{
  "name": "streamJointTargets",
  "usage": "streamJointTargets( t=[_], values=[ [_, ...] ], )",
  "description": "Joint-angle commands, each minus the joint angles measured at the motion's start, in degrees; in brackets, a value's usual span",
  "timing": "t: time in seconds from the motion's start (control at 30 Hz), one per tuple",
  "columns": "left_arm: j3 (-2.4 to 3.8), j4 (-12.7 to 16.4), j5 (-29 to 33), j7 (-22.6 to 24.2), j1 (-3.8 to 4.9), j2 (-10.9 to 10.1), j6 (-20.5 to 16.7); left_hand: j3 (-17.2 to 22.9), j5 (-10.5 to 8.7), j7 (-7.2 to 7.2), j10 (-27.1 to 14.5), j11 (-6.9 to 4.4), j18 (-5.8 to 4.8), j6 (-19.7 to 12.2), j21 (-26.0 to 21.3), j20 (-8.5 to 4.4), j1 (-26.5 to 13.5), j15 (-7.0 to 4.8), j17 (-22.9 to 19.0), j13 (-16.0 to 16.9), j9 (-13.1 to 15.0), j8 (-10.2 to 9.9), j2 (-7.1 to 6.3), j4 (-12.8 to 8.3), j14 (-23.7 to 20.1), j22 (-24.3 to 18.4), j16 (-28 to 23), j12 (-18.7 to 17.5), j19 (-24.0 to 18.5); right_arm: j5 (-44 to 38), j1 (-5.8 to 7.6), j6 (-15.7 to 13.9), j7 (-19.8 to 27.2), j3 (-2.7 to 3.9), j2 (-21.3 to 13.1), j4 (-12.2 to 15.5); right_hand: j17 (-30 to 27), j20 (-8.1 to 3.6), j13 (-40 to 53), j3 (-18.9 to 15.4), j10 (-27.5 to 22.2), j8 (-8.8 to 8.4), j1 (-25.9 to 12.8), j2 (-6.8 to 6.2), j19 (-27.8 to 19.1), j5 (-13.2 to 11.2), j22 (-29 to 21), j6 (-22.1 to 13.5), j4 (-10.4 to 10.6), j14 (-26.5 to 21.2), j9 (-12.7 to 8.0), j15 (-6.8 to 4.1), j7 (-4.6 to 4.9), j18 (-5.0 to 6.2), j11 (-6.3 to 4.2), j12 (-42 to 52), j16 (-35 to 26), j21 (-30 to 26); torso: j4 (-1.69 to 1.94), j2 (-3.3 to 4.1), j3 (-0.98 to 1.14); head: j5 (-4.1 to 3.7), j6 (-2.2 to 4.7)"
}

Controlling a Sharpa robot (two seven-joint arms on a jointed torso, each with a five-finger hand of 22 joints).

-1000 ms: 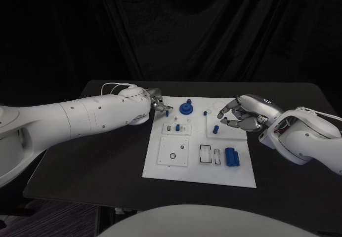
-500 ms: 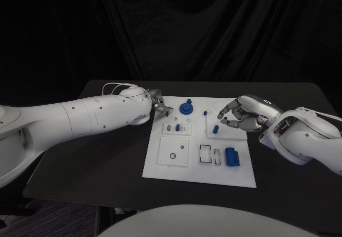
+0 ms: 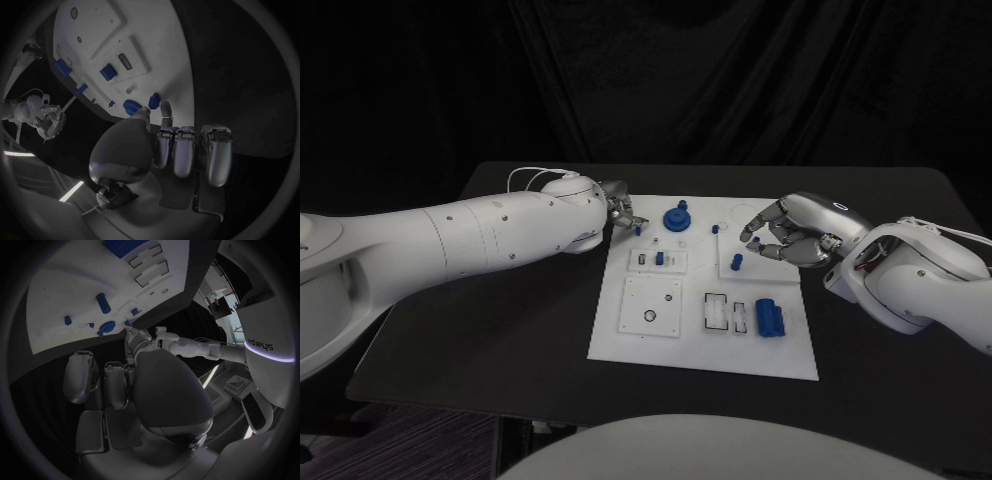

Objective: Assemble the parts on the task board

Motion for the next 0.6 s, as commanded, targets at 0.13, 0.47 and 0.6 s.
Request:
streamJointTargets(
  t=[0.13,0.47,0.6],
  values=[
    [0.04,0.22,-0.02,1.11,-0.15,0.17,0.64,0.14,0.49,0.06,6.04,0.03,-0.36,0.33,-0.2,-0.55,0.67,0.31,15.09,15.07,0.12,-0.24,0.0,-0.32,6.05,15.09,-0.25,0.21,6.03,-0.03,-0.14,0.43,-1.02,0.04,0.03,-0.01,4.68,-0.1,4.65,0.27,-0.17,-0.19,-0.13,0.55,-0.41,0.19,9.31,0.32,0.07,2.67,0.1,0.2,0.03,1.14,-0.12,-0.19,-0.24,-0.25,-0.01,0.01,0.01,0.13,0.01],
    [0.04,0.32,-0.02,1.04,-0.16,0.04,1.08,0.36,0.62,0.03,6.04,-0.01,-0.36,0.32,-0.2,-0.57,1.11,0.28,15.09,15.07,0.2,-0.35,0.16,-0.48,6.05,15.09,-0.25,0.21,6.03,-0.03,-0.15,0.58,-1.07,0.04,0.16,-0.12,4.68,-0.11,4.64,0.29,-0.16,-0.2,-0.18,0.62,-0.45,0.32,9.29,0.33,0.11,2.67,0.12,0.2,0.02,1.16,-0.13,-0.19,-0.24,-0.35,0.03,0.0,0.01,0.27,0.01],
    [0.04,0.36,-0.02,0.99,-0.16,0.05,1.25,0.51,0.74,0.0,6.04,-0.03,-0.36,0.3,-0.2,-0.58,1.45,0.25,15.09,15.07,0.26,-0.44,0.22,-0.62,6.05,15.09,-0.25,0.21,6.03,-0.03,-0.15,0.6,-1.05,0.04,0.25,-0.17,4.68,-0.11,4.64,0.29,-0.16,-0.2,-0.18,0.62,-0.45,0.32,9.29,0.33,0.11,2.67,0.12,0.2,0.02,1.16,-0.13,-0.19,-0.24,-0.35,0.01,0.01,0.01,0.41,0.01]
  ],
)
